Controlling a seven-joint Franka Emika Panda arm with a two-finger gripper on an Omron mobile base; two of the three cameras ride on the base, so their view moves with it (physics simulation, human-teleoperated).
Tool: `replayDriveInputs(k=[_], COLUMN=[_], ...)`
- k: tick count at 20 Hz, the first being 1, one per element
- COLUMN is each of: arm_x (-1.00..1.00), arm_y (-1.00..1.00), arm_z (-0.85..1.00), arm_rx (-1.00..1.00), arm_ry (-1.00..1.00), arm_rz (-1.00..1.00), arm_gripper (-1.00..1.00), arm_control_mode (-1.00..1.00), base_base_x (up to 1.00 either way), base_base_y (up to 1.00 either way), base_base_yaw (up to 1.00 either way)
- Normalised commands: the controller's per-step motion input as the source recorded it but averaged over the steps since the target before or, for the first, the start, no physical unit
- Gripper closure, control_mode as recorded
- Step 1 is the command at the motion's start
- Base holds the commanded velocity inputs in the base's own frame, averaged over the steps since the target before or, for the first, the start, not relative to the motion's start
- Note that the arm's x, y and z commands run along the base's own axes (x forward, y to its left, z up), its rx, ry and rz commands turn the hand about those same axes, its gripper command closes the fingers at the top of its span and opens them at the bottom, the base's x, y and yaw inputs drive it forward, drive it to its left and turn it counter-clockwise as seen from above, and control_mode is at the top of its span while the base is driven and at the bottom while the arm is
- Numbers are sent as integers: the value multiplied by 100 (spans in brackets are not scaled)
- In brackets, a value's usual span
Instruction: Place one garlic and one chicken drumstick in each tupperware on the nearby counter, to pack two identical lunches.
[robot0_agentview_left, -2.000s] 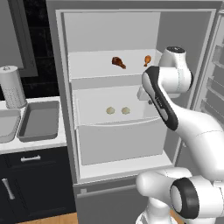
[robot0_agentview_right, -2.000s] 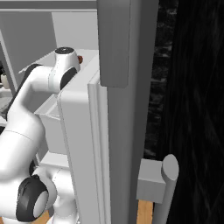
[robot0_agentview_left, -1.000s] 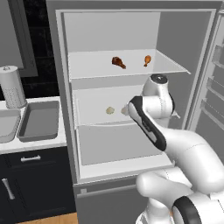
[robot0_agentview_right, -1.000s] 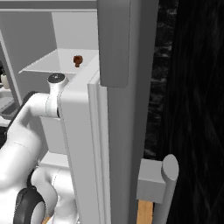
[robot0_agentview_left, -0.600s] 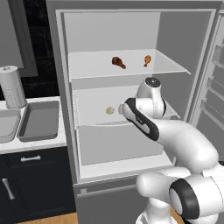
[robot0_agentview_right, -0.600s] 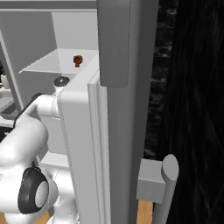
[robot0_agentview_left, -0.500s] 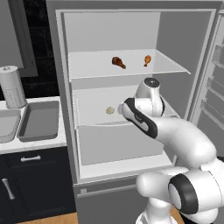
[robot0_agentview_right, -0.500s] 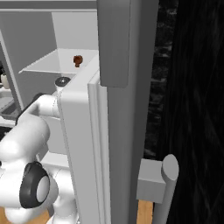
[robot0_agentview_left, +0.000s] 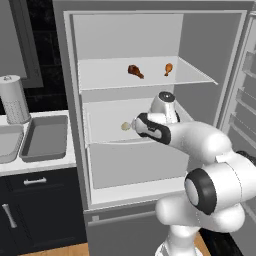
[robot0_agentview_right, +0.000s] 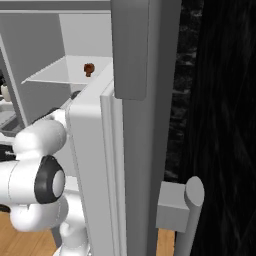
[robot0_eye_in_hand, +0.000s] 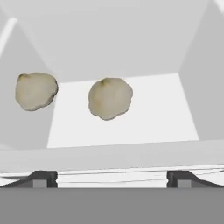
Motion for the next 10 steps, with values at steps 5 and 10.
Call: replayDriveInputs(k=[5, 10], arm_x=[61, 50], arm_y=[5, 4], arm_z=[-20, -24], arm_rx=[0, 0], arm_ry=[1, 6], arm_rz=[0, 0], arm_gripper=[-100, -100], arm_control_mode=[-100, -100], base_base_x=[0, 0], base_base_y=[0, 0], base_base_yaw=[0, 0])
